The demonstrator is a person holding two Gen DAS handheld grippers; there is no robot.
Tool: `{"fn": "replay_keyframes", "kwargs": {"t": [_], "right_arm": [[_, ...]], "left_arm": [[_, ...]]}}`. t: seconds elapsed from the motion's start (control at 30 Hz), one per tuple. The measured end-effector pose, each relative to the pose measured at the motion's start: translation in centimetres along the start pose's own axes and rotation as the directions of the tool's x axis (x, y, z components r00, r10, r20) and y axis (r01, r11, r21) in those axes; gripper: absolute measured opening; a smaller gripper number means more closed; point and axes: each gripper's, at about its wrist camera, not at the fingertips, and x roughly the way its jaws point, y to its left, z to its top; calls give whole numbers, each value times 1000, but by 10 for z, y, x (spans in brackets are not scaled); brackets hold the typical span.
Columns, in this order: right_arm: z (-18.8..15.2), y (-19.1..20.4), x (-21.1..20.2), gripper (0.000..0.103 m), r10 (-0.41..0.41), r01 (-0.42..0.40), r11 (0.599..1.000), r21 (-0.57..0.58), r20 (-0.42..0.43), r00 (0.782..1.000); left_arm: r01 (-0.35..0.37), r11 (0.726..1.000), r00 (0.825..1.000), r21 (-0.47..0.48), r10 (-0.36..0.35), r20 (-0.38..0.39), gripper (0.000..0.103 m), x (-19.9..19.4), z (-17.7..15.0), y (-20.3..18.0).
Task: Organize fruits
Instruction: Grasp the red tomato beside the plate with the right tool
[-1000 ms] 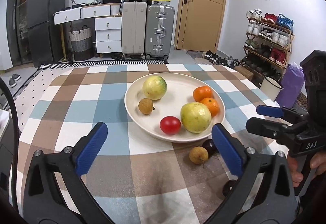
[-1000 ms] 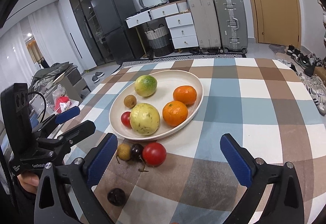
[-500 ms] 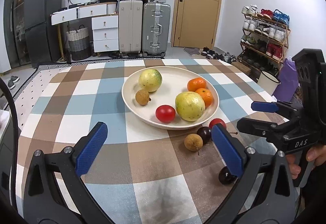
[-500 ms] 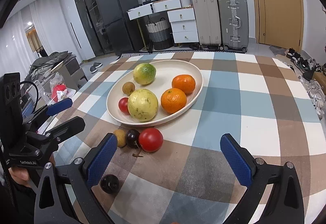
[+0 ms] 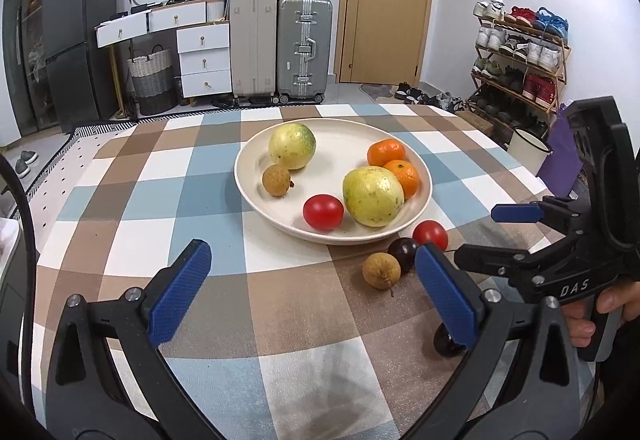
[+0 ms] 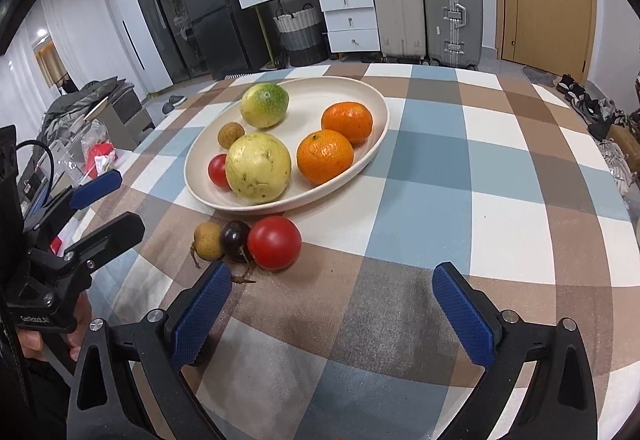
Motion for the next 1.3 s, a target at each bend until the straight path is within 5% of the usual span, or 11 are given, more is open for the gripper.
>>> {"fn": "replay_keyframes", "kwargs": {"t": [0.33, 0.47, 1.3], "right_arm": [[7, -3, 8, 99, 30, -30, 998, 49, -4, 1000], [11, -7, 14, 84, 52, -50, 995, 89, -18, 998], [14, 14, 19, 43, 172, -172, 985, 32, -21, 985]], "left_arm": [[0, 1000, 1000, -10, 0, -13, 102, 4, -1, 4], [1, 1000, 1000, -18, -1, -22, 102, 7, -1, 6], [2, 1000, 1000, -24, -2, -29, 102, 12, -2, 7]]}}
